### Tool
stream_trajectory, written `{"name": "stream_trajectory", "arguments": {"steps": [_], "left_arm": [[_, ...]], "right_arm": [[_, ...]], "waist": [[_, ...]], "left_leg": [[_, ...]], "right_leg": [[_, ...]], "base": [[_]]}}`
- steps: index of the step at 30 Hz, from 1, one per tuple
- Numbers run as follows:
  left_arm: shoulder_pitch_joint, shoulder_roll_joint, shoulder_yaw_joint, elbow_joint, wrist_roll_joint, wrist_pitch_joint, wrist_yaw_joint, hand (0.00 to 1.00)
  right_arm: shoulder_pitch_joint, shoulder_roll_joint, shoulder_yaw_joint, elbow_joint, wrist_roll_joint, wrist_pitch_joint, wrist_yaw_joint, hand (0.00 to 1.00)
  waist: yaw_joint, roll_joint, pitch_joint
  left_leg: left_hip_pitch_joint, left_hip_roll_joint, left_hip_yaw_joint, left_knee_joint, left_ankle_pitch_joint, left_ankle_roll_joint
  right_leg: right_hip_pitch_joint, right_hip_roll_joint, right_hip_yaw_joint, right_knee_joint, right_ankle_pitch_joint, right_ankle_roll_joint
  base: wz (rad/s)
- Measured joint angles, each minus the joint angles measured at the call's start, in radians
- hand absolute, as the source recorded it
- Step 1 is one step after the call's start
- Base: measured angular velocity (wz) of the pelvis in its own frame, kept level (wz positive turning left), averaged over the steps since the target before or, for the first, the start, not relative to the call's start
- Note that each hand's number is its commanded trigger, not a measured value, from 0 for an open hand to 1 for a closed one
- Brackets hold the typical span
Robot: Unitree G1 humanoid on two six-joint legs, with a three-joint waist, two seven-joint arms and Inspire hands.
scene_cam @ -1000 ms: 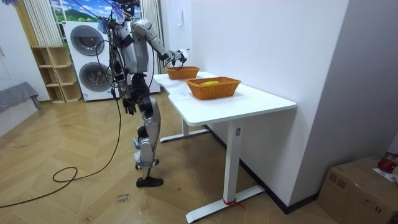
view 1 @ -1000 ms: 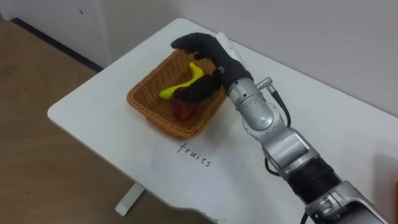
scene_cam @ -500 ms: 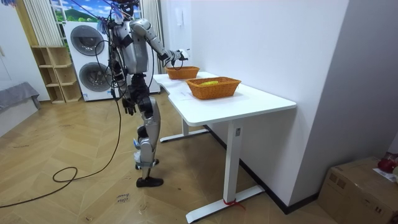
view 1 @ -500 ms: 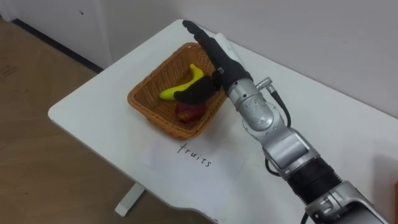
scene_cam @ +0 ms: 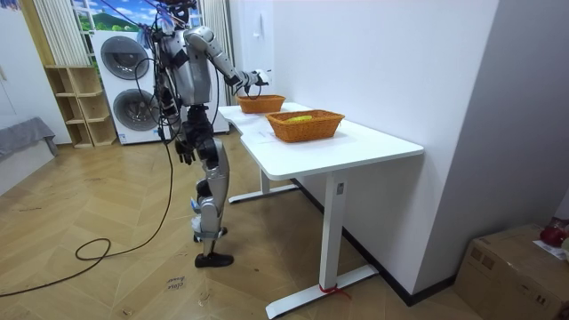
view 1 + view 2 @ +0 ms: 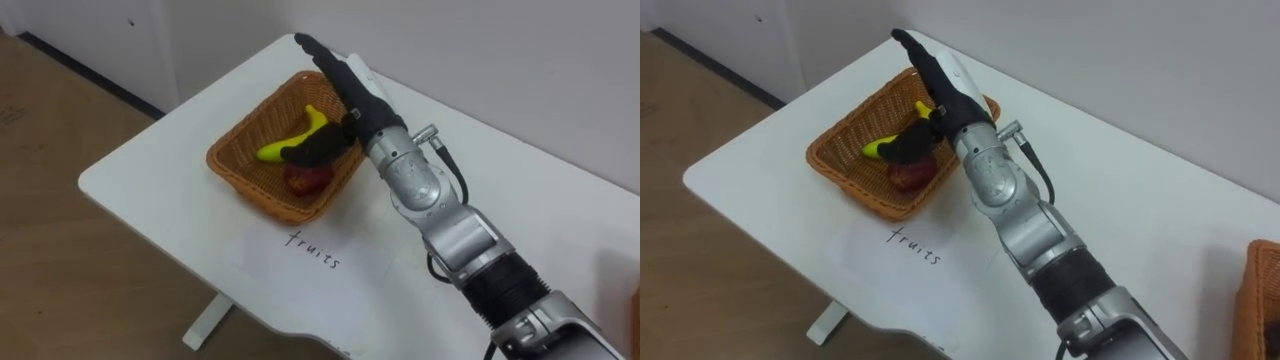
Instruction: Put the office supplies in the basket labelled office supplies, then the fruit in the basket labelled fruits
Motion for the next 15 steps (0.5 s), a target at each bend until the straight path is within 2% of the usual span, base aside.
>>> {"name": "stream_trajectory", "arguments": {"steps": [12,15], "left_arm": [[-0.006,0.002,-0.001,0.001,-0.006,0.0,-0.014,0.0],[-0.009,0.003,-0.001,0.007,-0.006,-0.001,-0.015,0.0]], "right_arm": [[0.0,-0.004,0.0,0.0,-0.004,0.0,0.0,0.0],[0.0,-0.004,-0.003,0.0,-0.004,0.0,0.0,0.0]], "waist": [[-0.006,0.001,0.0017],[-0.017,0.005,0.0041]], "left_leg": [[0.006,0.0,0.001,0.001,0.0,0.0],[0.015,0.0,0.001,0.0,0.0,0.001]], "right_leg": [[0.0,-0.001,0.0,0.0,0.0,0.0],[0.009,-0.002,-0.001,0.001,0.0,0.0]], "base": [[0.0],[0.0]]}}
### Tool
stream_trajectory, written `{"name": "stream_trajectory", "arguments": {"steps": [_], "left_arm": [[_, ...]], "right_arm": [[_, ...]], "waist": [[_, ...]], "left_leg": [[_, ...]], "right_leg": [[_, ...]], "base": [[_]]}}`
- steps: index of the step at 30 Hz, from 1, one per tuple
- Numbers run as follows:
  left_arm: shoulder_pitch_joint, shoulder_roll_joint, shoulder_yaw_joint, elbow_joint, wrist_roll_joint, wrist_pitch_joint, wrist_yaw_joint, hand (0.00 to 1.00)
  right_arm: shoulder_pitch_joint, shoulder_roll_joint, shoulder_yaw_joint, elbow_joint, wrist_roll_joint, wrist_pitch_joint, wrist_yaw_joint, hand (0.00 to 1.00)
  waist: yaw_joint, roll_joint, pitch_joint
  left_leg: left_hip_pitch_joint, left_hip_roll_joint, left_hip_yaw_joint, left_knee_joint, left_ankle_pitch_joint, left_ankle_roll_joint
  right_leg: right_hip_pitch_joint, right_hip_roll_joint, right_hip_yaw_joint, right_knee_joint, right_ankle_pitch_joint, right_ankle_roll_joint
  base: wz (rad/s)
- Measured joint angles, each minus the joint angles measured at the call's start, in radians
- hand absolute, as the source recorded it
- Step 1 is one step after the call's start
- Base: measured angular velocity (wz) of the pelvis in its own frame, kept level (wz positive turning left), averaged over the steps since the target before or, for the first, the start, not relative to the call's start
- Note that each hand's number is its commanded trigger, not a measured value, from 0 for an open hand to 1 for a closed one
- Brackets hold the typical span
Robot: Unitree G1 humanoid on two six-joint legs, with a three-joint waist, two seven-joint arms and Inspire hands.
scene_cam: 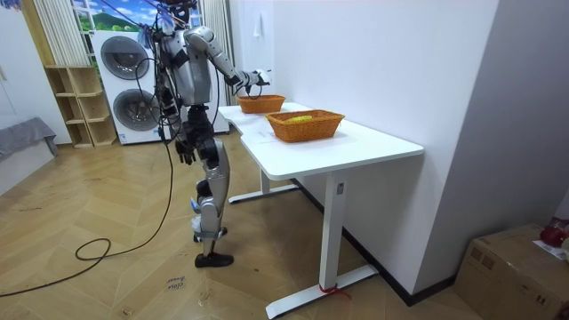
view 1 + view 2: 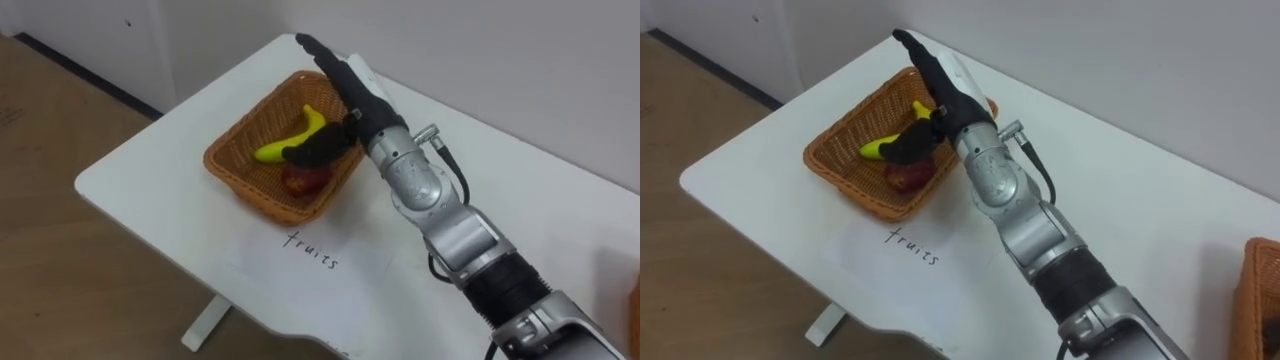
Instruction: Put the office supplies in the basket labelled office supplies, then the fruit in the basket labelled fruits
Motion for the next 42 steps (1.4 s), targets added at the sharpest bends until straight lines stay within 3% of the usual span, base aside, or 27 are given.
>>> {"name": "stream_trajectory", "arguments": {"steps": [4,8,13,15,21,25,26,31,36,42], "left_arm": [[-0.017,0.001,0.003,0.015,0.001,-0.004,-0.003,0.0],[-0.022,0.001,0.021,0.015,0.003,-0.013,-0.023,0.0],[-0.025,0.005,0.035,0.019,0.003,-0.025,-0.021,0.0],[-0.025,0.01,0.042,0.029,0.001,-0.027,-0.016,0.0],[-0.024,0.014,0.064,0.041,0.001,-0.037,0.003,0.0],[-0.024,0.021,0.064,0.054,0.002,-0.044,0.003,0.0],[-0.025,0.022,0.065,0.051,0.003,-0.045,0.003,0.0],[-0.041,0.02,0.062,0.05,0.001,-0.048,0.004,0.0],[-0.047,0.019,0.065,0.059,0.002,-0.054,0.004,0.0],[-0.037,0.019,0.065,0.064,0.003,-0.071,0.013,0.0]], "right_arm": [[-0.001,-0.017,-0.021,-0.008,-0.001,0.0,0.0,0.0],[-0.001,-0.07,-0.103,-0.109,-0.018,-0.002,-0.004,0.0],[0.014,-0.126,-0.173,-0.204,-0.029,-0.006,-0.019,0.0],[0.032,-0.166,-0.184,-0.251,-0.018,-0.013,-0.051,0.0],[0.088,-0.223,-0.262,-0.321,0.013,-0.015,-0.082,0.0],[0.096,-0.242,-0.298,-0.321,0.016,-0.016,-0.099,0.0],[0.105,-0.242,-0.308,-0.327,0.017,-0.018,-0.1,0.0],[0.128,-0.254,-0.351,-0.348,0.093,-0.024,-0.099,0.0],[0.141,-0.254,-0.419,-0.387,0.1,-0.024,-0.099,0.0],[0.187,-0.261,-0.53,-0.447,0.1,-0.048,-0.149,0.0]], "waist": [[-0.02,0.0,-0.0001],[-0.049,0.006,0.0036],[-0.097,0.019,0.0022],[-0.122,0.021,-0.0033],[-0.182,0.027,-0.0136],[-0.211,0.022,-0.0202],[-0.232,0.022,-0.0215],[-0.285,0.023,-0.0225],[-0.301,0.041,-0.0265],[-0.342,0.045,-0.0283]], "left_leg": [[-0.002,-0.001,-0.002,0.004,0.0,0.0],[-0.001,-0.003,0.003,0.006,-0.001,0.001],[0.01,0.001,0.023,0.004,-0.001,0.001],[0.018,0.003,0.03,0.0,-0.001,0.001],[0.038,0.012,0.078,-0.012,-0.001,0.001],[0.055,0.021,0.111,-0.022,-0.002,-0.001],[0.055,0.023,0.113,-0.022,-0.003,-0.002],[0.058,0.026,0.122,-0.021,-0.003,-0.002],[0.07,0.038,0.159,-0.024,-0.01,-0.004],[0.072,0.04,0.177,-0.026,-0.011,-0.007]], "right_leg": [[0.001,-0.001,0.0,0.002,0.0,0.0],[-0.001,-0.002,0.004,0.001,0.0,0.001],[0.001,0.001,0.027,0.002,0.0,0.001],[0.001,0.002,0.038,0.002,0.0,0.001],[-0.004,0.008,0.086,0.003,0.001,0.0],[-0.002,0.016,0.116,0.003,0.004,-0.003],[-0.002,0.019,0.117,0.0,0.006,-0.004],[-0.002,0.022,0.132,0.001,0.009,-0.006],[-0.012,0.034,0.173,0.001,0.02,-0.01],[-0.019,0.04,0.196,0.003,0.02,-0.011]], "base": [[0.0],[-0.03],[-0.09],[-0.14],[-0.21],[-0.23],[-0.2],[-0.07],[-0.25],[-0.08]]}}
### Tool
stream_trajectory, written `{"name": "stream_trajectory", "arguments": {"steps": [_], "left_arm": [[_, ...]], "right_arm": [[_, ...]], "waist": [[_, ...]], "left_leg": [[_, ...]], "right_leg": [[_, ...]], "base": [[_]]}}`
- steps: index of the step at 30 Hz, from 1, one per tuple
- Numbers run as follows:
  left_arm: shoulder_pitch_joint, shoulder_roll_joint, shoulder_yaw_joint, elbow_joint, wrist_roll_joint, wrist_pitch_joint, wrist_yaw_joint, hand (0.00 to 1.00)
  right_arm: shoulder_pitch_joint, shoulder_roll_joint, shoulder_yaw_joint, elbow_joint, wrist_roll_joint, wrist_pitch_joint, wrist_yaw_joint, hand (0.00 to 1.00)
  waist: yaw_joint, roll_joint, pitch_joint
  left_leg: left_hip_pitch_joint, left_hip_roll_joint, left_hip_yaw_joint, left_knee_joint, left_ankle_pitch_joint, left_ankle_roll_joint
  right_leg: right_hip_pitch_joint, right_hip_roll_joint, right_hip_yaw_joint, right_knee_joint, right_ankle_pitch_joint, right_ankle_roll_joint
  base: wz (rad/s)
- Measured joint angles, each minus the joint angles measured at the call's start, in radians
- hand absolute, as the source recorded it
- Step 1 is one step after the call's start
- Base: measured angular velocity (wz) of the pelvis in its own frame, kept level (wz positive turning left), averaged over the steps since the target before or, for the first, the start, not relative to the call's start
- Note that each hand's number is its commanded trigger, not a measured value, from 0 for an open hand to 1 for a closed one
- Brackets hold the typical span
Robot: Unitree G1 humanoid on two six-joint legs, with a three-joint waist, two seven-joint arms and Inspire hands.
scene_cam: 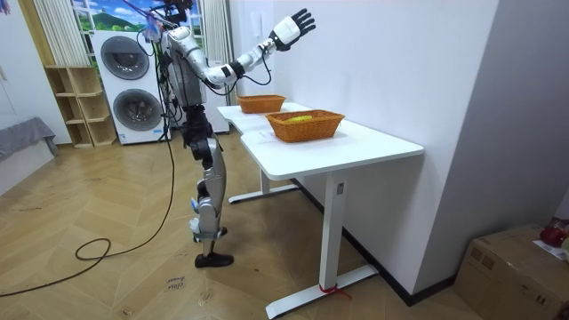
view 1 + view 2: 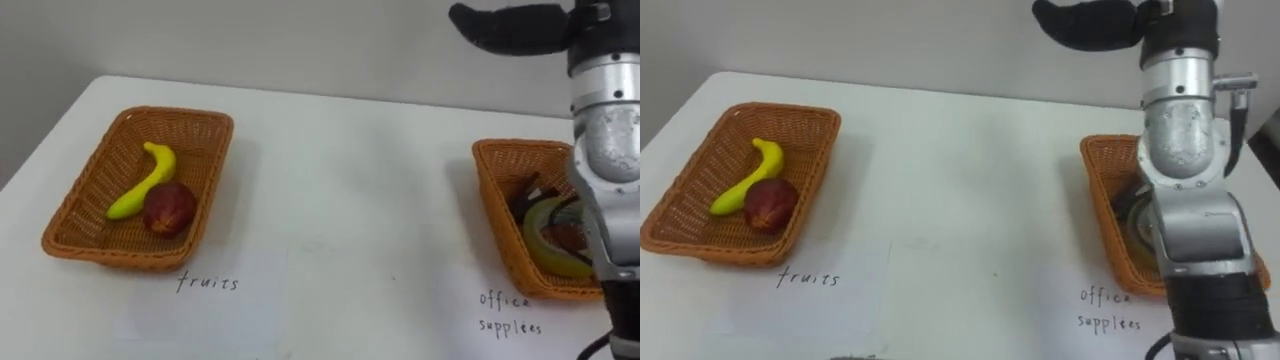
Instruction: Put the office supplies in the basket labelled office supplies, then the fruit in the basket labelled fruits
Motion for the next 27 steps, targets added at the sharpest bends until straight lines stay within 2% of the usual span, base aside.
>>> {"name": "stream_trajectory", "arguments": {"steps": [3,7,16,18,23,27], "left_arm": [[0.016,0.0,0.0,0.004,-0.001,-0.018,0.011,0.0],[0.023,0.0,0.0,0.028,-0.001,-0.028,0.013,0.0],[0.058,0.0,0.022,0.028,-0.002,-0.06,0.015,0.0],[0.078,0.0,0.024,0.005,-0.002,-0.062,0.02,0.0],[0.085,0.0,0.027,-0.004,-0.002,-0.065,0.048,0.0],[0.092,0.0,0.035,-0.013,-0.002,-0.07,0.057,0.0]], "right_arm": [[0.044,-0.014,-0.048,-0.007,0.044,-0.006,-0.032,0.0],[0.114,-0.024,-0.098,-0.007,0.107,-0.025,-0.076,0.0],[0.228,-0.023,-0.178,-0.007,0.256,-0.051,-0.163,0.0],[0.243,-0.023,-0.205,-0.007,0.277,-0.056,-0.197,0.0],[0.316,-0.023,-0.267,-0.007,0.314,-0.075,-0.259,0.0],[0.382,-0.012,-0.278,-0.007,0.361,-0.088,-0.322,0.0]], "waist": [[-0.005,-0.005,0.0006],[-0.018,-0.007,0.0036],[-0.043,0.014,0.0155],[-0.058,0.016,0.0151],[-0.07,0.013,0.0129],[-0.082,0.015,0.0106]], "left_leg": [[0.011,0.003,0.014,-0.008,-0.002,-0.002],[0.019,0.008,0.015,-0.007,-0.007,-0.004],[0.031,0.017,0.04,-0.01,-0.013,-0.009],[0.027,0.017,0.042,-0.009,-0.014,-0.009],[0.027,0.01,0.041,-0.008,-0.017,-0.01],[0.031,0.013,0.046,-0.008,-0.018,-0.01]], "right_leg": [[-0.004,0.006,0.023,-0.001,0.002,-0.002],[0.004,0.008,0.024,-0.001,0.002,-0.002],[0.005,0.016,0.037,-0.001,0.001,-0.004],[0.001,0.017,0.037,-0.003,0.0,-0.004],[0.002,0.017,0.04,-0.004,-0.005,-0.005],[0.003,0.018,0.052,-0.004,-0.006,-0.005]], "base": [[-0.21],[-0.04],[-0.07],[0.0],[0.0],[-0.05]]}}
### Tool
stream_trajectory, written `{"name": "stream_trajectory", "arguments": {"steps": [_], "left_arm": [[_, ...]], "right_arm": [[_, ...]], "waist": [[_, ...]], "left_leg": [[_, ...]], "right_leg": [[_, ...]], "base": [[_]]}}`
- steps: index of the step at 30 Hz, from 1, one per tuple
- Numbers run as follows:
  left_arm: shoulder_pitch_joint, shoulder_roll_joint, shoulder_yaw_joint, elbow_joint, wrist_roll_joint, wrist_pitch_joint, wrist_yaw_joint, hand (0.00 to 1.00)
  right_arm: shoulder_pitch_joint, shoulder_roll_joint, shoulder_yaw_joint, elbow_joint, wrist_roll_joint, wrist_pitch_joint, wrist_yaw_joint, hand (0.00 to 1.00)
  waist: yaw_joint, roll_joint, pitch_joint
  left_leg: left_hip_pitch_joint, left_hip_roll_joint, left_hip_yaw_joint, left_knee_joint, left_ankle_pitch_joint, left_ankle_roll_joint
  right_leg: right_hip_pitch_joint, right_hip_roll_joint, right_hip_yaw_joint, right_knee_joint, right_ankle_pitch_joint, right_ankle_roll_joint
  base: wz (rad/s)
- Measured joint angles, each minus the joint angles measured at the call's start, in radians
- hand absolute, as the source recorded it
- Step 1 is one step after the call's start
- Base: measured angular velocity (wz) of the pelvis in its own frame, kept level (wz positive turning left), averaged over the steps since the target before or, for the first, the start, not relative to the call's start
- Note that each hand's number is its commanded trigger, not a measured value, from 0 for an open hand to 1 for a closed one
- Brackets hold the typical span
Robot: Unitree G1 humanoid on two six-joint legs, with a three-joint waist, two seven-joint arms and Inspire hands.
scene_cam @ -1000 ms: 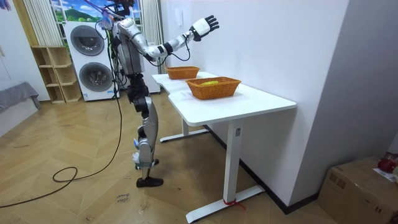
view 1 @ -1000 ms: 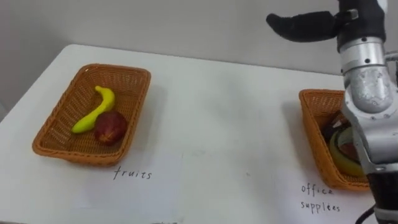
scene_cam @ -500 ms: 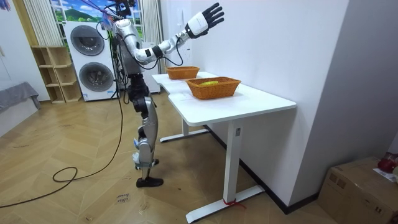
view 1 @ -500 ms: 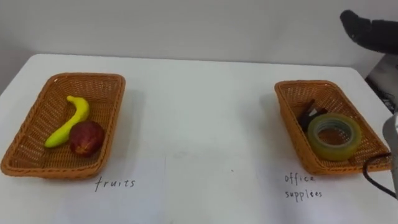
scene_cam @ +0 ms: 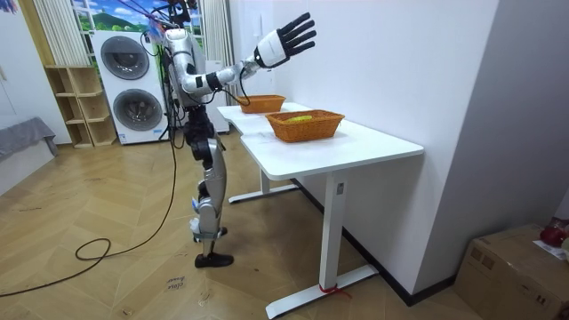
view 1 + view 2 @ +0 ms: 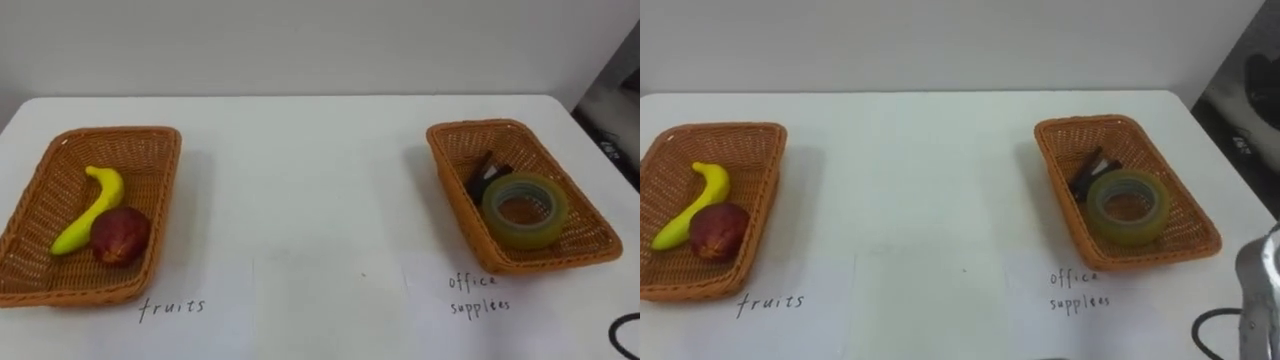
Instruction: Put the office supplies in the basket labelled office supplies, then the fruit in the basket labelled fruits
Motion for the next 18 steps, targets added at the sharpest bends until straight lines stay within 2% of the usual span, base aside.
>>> {"name": "stream_trajectory", "arguments": {"steps": [7,11,18], "left_arm": [[-0.008,0.0,0.014,-0.001,-0.038,-0.001,0.018,0.0],[-0.004,-0.001,0.013,0.005,-0.041,0.014,0.022,0.0],[0.0,-0.002,0.014,-0.012,-0.038,0.017,0.027,0.0]], "right_arm": [[0.081,0.003,-0.07,0.042,0.177,-0.005,-0.098,0.0],[0.094,0.022,-0.086,0.114,0.187,-0.005,-0.147,0.0],[0.157,0.081,-0.109,0.239,0.244,-0.005,-0.185,0.0]], "waist": [[-0.014,0.0,-0.0021],[-0.035,0.009,0.0023],[-0.042,0.023,-0.0062]], "left_leg": [[0.004,-0.002,0.001,0.0,-0.003,-0.001],[0.001,0.0,0.003,0.0,-0.004,-0.003],[-0.004,0.004,0.004,0.0,-0.01,-0.009]], "right_leg": [[0.011,0.004,0.003,-0.017,-0.001,0.0],[0.008,0.006,0.003,-0.018,-0.001,0.0],[-0.009,0.01,0.004,-0.015,-0.01,-0.004]], "base": [[0.0],[0.0],[0.0]]}}
